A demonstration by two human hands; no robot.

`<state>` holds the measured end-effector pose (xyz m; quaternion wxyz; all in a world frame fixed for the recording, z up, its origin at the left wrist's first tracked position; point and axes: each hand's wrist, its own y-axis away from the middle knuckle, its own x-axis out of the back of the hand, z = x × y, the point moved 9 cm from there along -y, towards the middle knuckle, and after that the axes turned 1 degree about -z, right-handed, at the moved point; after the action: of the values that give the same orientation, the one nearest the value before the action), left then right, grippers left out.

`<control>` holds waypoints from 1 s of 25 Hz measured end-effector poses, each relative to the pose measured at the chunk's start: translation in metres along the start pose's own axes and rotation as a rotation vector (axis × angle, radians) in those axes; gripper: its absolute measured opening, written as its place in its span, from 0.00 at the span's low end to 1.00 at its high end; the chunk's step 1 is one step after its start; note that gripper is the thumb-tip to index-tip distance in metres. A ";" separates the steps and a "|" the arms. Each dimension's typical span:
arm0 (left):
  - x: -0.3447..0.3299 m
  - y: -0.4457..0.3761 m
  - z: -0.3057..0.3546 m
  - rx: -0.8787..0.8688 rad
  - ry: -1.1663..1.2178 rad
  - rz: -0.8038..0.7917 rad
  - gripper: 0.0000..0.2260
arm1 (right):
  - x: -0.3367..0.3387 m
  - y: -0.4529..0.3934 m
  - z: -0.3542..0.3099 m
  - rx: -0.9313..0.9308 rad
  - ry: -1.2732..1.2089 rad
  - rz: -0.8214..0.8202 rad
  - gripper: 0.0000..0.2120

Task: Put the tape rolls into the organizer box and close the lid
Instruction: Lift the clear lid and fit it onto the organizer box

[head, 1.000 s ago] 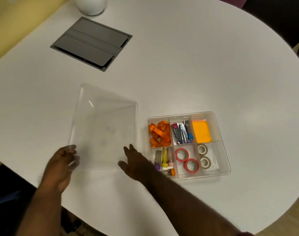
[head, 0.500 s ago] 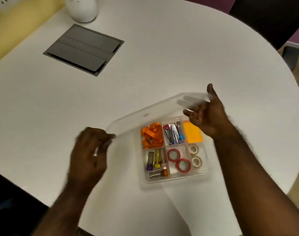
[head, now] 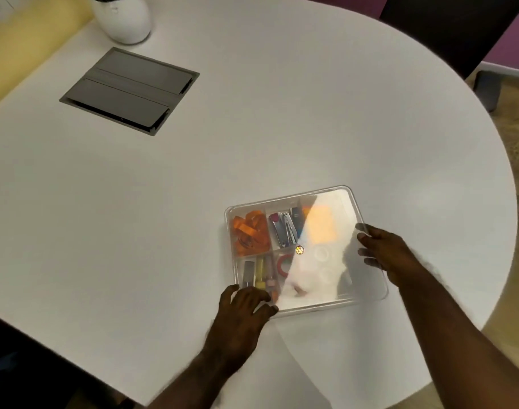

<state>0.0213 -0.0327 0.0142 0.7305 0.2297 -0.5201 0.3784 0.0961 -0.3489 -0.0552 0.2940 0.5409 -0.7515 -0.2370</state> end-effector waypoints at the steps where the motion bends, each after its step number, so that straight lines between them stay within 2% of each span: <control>1: -0.009 0.000 0.000 0.013 -0.005 -0.021 0.14 | 0.002 -0.003 0.006 0.003 -0.014 0.051 0.15; 7: -0.041 0.002 -0.012 0.160 -0.014 -0.135 0.12 | 0.002 -0.019 0.015 0.099 0.055 0.199 0.17; 10: -0.044 0.010 -0.024 0.260 0.029 -0.115 0.15 | 0.002 -0.025 0.018 0.132 0.118 0.219 0.16; 12: -0.040 0.016 -0.047 0.473 0.168 -0.033 0.22 | 0.004 -0.030 0.021 0.128 0.173 0.227 0.16; 15: -0.048 0.025 -0.084 0.874 0.543 0.072 0.28 | 0.002 -0.035 0.024 0.118 0.140 0.192 0.17; 18: -0.057 0.025 -0.106 1.086 0.782 0.123 0.24 | 0.002 -0.034 0.022 0.162 0.123 0.208 0.16; 21: -0.059 0.022 -0.114 1.131 0.831 0.130 0.18 | -0.001 -0.029 0.022 0.222 0.081 0.233 0.16; 25: -0.050 0.020 -0.108 1.129 0.717 0.149 0.21 | -0.004 -0.023 0.018 0.289 0.098 0.275 0.15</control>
<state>0.0601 0.0421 -0.0721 0.5977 0.4002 0.0179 0.6945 0.0995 -0.3518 -0.0844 0.2791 0.4808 -0.8292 -0.0577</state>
